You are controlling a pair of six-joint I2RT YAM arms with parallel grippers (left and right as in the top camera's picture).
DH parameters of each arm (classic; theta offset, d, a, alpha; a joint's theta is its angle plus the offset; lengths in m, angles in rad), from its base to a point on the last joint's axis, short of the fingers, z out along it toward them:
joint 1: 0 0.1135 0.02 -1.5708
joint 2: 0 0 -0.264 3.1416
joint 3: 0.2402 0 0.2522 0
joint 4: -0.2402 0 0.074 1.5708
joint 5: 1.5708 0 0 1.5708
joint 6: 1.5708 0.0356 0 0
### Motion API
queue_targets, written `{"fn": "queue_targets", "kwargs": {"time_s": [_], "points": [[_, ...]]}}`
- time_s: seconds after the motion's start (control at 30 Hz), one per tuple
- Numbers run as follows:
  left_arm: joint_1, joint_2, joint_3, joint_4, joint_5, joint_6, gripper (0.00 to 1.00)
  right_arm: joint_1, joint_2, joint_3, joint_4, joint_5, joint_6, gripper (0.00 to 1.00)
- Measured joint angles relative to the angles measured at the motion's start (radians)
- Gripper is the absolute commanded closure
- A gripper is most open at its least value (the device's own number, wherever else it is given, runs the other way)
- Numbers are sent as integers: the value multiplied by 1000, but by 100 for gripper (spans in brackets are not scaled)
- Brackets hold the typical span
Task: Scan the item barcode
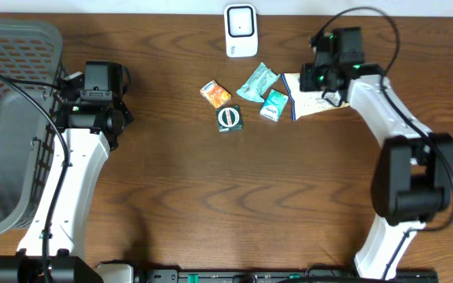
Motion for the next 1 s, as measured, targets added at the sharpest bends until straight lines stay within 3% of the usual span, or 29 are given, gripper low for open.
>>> {"fn": "queue_targets", "kwargs": {"time_s": [0.13,0.3,0.7,1.0], "points": [[0,0,0,0,0,0,2,-3,86,-4,-5,27,0,99],[0,0,0,0,0,0,2,-17,66,-4,-31,37,0,99],[0,0,0,0,0,0,2,-172,-247,4,-2,102,0,99],[0,0,0,0,0,0,2,-172,-52,5,39,84,0,99]]}}
